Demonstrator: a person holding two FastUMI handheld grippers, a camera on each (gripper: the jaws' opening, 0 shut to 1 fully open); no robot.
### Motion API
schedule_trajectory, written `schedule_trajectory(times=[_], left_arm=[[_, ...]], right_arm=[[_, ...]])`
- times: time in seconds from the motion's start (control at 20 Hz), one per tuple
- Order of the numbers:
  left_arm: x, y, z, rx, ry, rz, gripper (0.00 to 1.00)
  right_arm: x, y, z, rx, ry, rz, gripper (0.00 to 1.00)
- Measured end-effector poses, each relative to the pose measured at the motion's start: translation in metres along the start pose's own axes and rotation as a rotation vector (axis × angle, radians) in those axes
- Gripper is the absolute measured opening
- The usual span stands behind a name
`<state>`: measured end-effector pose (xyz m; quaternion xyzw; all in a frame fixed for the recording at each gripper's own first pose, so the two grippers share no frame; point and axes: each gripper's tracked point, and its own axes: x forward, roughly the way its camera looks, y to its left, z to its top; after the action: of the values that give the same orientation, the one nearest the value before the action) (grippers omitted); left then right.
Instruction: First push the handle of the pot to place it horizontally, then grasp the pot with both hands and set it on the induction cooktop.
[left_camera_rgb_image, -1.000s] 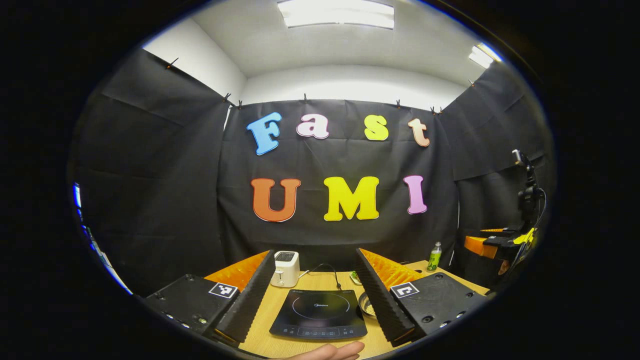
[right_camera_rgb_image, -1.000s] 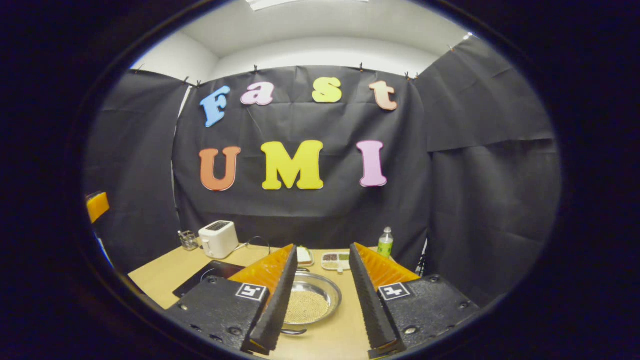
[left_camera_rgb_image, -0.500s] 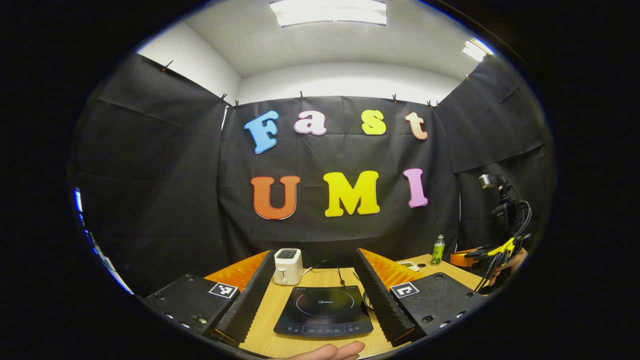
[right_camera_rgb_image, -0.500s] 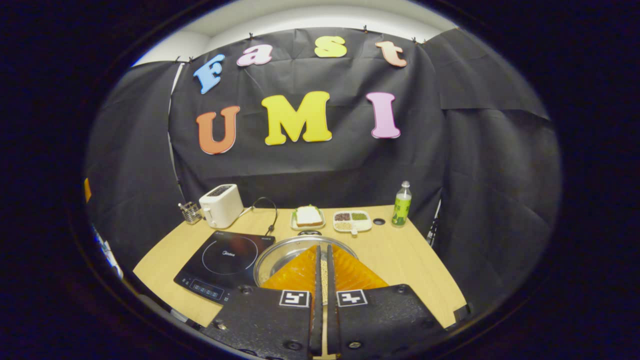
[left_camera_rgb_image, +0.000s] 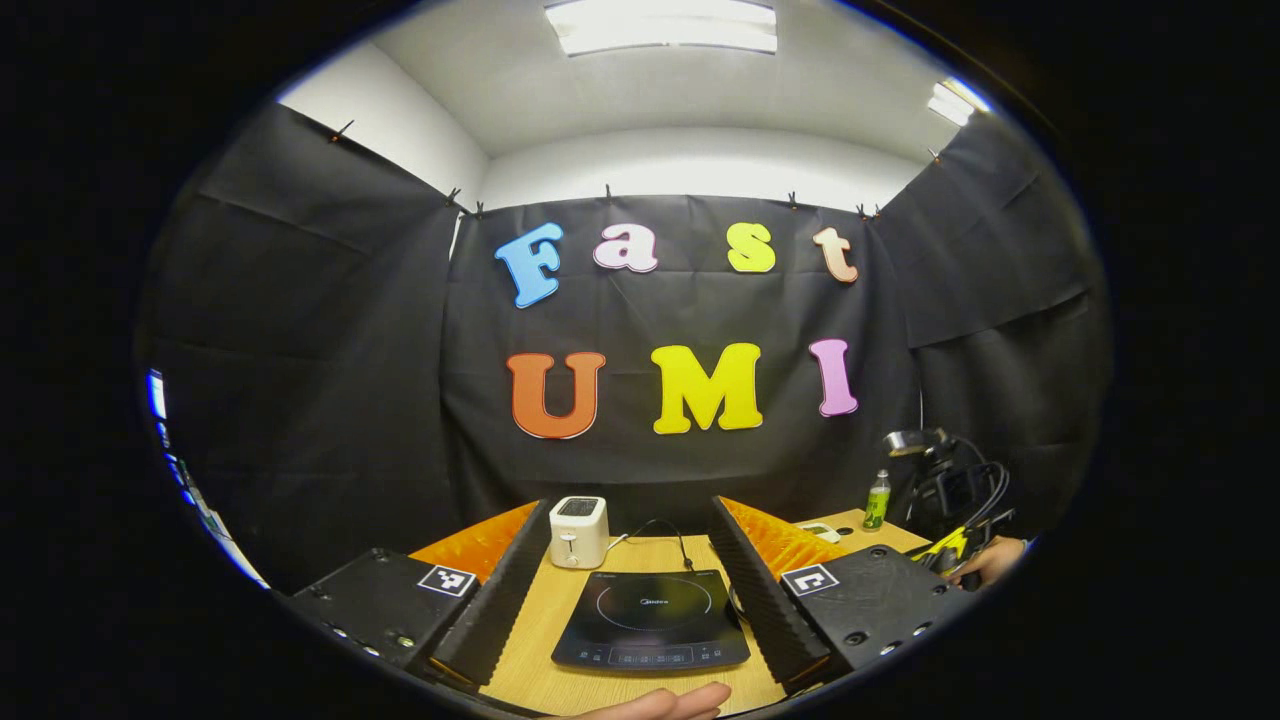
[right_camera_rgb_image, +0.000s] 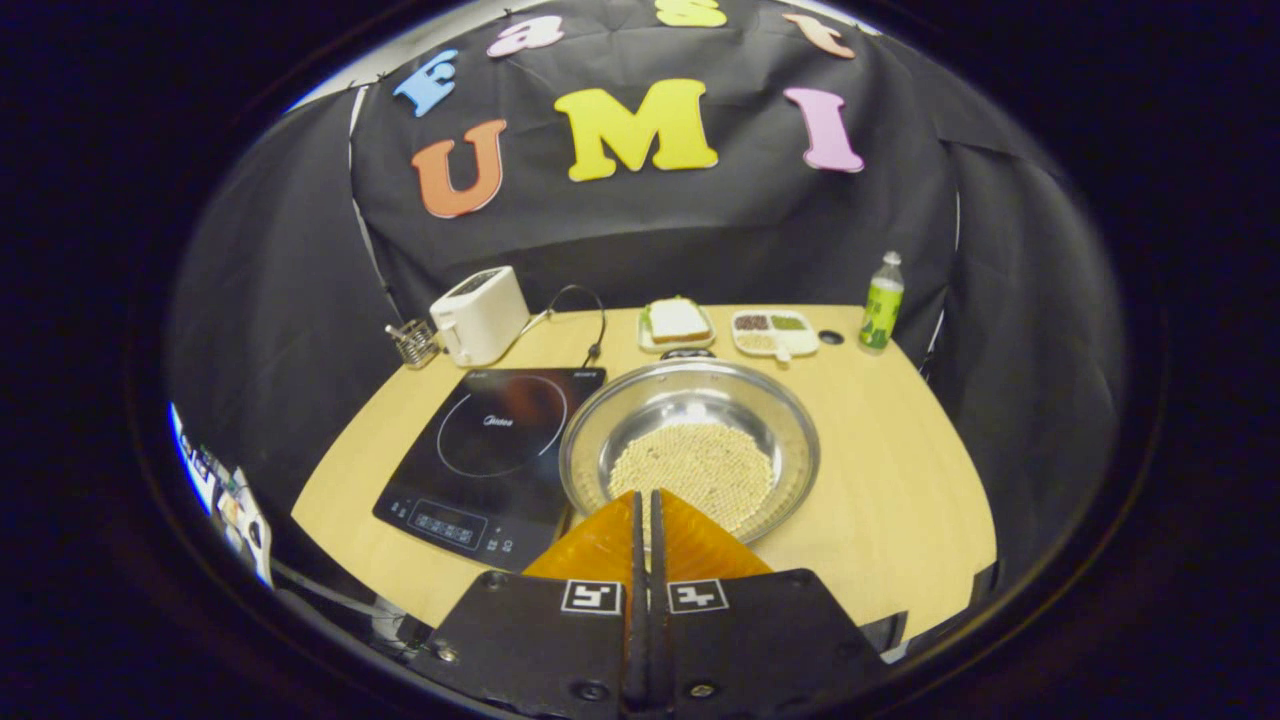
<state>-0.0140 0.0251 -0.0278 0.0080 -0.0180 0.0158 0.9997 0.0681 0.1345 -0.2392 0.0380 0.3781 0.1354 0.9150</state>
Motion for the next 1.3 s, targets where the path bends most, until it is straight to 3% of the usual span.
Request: schedule_trajectory(times=[0.3, 0.35, 0.5, 0.55, 0.6, 0.65, 0.7, 0.75, 0.8, 1.3], left_arm=[[-0.004, 0.011, -0.004, 0.015, -0.001, 0.02, 0.95], [-0.005, 0.011, -0.004, 0.013, -0.002, 0.022, 0.86], [-0.005, 0.013, -0.003, 0.01, -0.004, 0.024, 0.86], [-0.006, 0.013, -0.003, 0.012, -0.006, 0.024, 0.95], [-0.004, 0.012, -0.002, 0.014, -0.007, 0.023, 0.86], [-0.006, 0.011, -0.002, 0.015, -0.007, 0.021, 0.86], [-0.005, 0.01, -0.003, 0.018, -0.007, 0.018, 0.95], [-0.005, 0.009, -0.005, 0.019, -0.004, 0.018, 0.86], [-0.004, 0.009, -0.005, 0.018, -0.003, 0.019, 0.95], [-0.003, -0.002, -0.013, 0.0, 0.007, 0.007, 0.95]], right_arm=[[0.042, 0.017, -0.049, -0.012, 0.17, 0.029, 0.01], [0.046, 0.019, -0.055, -0.009, 0.193, 0.033, 0.04], [0.058, 0.02, -0.071, -0.006, 0.247, 0.039, 0.01], [0.061, 0.02, -0.075, 0.003, 0.262, 0.042, 0.04], [0.064, 0.019, -0.077, 0.011, 0.273, 0.044, 0.04], [0.066, 0.018, -0.079, 0.014, 0.28, 0.038, 0.0], [0.068, 0.012, -0.08, 0.013, 0.286, 0.025, 0.04], [0.071, 0.005, -0.08, 0.018, 0.286, 0.011, 0.04], [0.072, 0.003, -0.081, 0.033, 0.287, 0.015, 0.04], [0.068, -0.017, -0.088, 0.031, 0.308, 0.041, 0.04]])
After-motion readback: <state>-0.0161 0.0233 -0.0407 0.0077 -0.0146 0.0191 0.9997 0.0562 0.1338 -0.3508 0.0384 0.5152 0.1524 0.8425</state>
